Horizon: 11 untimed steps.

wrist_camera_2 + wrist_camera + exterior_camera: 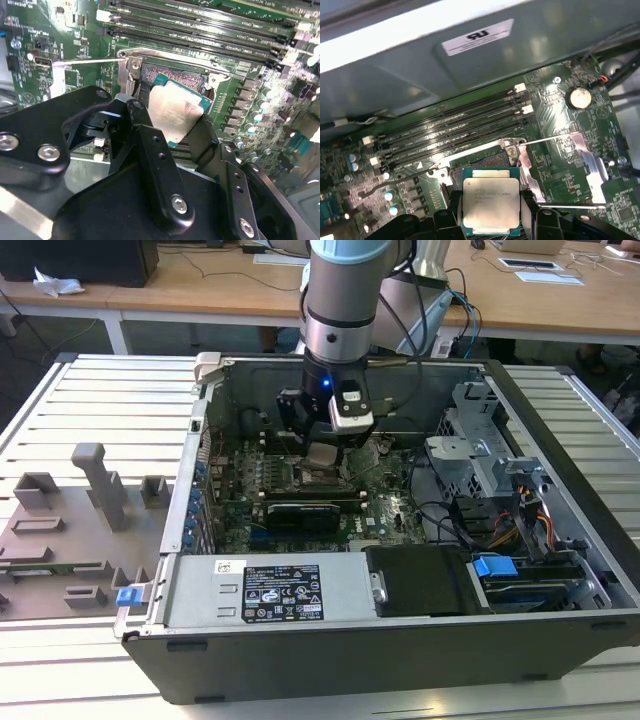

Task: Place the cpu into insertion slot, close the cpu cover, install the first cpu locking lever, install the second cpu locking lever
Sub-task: 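Place the cpu into insertion slot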

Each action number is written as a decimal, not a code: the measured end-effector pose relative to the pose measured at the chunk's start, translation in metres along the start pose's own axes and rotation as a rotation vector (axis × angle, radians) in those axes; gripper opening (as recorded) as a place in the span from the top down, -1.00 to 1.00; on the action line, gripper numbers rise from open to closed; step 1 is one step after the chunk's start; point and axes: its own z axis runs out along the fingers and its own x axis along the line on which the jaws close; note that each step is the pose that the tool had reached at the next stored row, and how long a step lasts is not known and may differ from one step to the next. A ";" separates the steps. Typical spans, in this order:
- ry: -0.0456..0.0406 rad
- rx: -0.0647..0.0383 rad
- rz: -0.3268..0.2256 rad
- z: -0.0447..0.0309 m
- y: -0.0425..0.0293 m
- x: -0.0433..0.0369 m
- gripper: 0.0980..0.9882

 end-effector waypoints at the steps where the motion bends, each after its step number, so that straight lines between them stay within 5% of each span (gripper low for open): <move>1: -0.0001 0.000 0.013 0.0000 0.0000 0.0000 0.00; 11: -0.0016 -0.004 0.229 0.0005 0.0000 0.0000 0.00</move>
